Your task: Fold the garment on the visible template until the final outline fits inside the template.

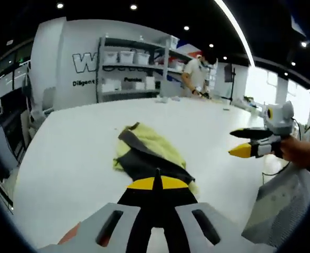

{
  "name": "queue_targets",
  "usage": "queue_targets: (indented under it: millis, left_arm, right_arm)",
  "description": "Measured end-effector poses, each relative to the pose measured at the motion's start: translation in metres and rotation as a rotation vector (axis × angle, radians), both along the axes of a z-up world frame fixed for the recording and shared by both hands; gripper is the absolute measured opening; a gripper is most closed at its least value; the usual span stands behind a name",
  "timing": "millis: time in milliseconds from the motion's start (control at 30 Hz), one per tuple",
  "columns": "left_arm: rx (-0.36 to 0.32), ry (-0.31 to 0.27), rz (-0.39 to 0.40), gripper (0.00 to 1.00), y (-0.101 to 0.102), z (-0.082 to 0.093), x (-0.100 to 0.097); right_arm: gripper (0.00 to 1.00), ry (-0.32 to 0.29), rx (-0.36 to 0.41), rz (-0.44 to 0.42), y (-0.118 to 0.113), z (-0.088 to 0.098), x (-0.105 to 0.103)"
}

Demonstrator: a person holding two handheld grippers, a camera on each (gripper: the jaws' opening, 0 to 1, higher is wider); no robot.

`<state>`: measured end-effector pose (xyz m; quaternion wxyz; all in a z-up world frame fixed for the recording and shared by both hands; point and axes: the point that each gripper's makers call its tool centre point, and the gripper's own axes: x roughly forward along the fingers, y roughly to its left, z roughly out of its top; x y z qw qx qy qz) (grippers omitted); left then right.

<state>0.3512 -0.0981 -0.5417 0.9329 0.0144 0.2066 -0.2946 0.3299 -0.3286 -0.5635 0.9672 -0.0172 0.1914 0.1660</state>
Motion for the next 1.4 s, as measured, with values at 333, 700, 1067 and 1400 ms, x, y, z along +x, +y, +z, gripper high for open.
queue_targets:
  millis: [333, 700, 1067, 1400]
  left_arm:
    - [-0.001, -0.033, 0.093, 0.0, 0.04, 0.016, 0.031]
    - [-0.005, -0.033, 0.204, 0.0, 0.09, 0.017, 0.061]
    - [-0.003, -0.043, 0.311, 0.0, 0.145, 0.02, 0.092]
    - [0.011, -0.03, 0.375, 0.0, 0.176, 0.009, 0.103]
  right_arm:
    - [0.81, 0.015, -0.009, 0.005, 0.001, -0.004, -0.001]
    - [0.81, 0.022, -0.011, 0.004, 0.001, -0.006, -0.001]
    - [0.81, 0.025, -0.011, 0.002, 0.0, -0.007, -0.001]
    - [0.81, 0.027, -0.011, 0.001, 0.0, -0.008, -0.001]
